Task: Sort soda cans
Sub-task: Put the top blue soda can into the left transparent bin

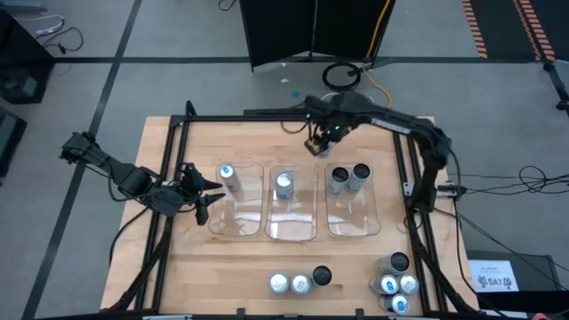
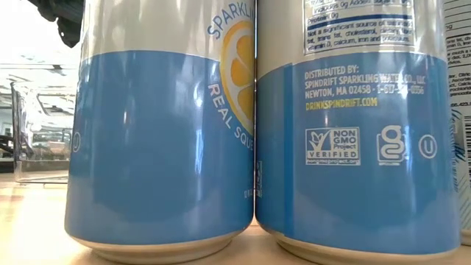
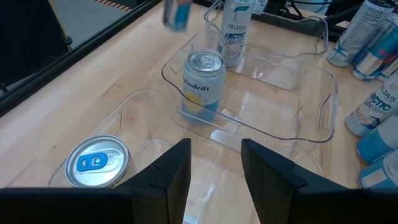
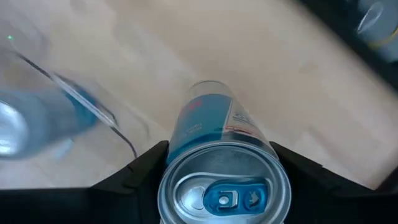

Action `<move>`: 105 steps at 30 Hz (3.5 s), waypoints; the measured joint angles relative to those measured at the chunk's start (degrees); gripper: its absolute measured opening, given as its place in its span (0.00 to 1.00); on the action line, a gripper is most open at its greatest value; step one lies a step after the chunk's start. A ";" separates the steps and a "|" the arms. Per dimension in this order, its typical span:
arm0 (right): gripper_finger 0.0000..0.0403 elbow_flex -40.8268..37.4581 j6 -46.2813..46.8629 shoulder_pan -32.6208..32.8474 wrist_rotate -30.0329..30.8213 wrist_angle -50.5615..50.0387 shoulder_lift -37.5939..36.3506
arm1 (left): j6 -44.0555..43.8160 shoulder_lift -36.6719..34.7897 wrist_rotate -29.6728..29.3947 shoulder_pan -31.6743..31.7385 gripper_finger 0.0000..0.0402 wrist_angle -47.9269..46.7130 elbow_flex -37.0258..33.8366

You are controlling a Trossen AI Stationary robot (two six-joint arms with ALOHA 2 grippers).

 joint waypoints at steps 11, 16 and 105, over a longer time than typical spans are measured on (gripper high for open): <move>0.54 12.93 3.75 6.07 5.33 2.31 -15.51 | 0.01 -0.01 -0.07 -0.01 0.38 -0.01 0.01; 0.54 13.24 5.87 14.41 3.60 9.25 -20.81 | 0.01 0.00 -0.07 -0.01 0.38 0.00 0.00; 0.87 -11.71 94.03 64.22 -3.93 2.85 1.24 | -0.01 -0.02 0.17 -0.01 0.38 0.02 0.00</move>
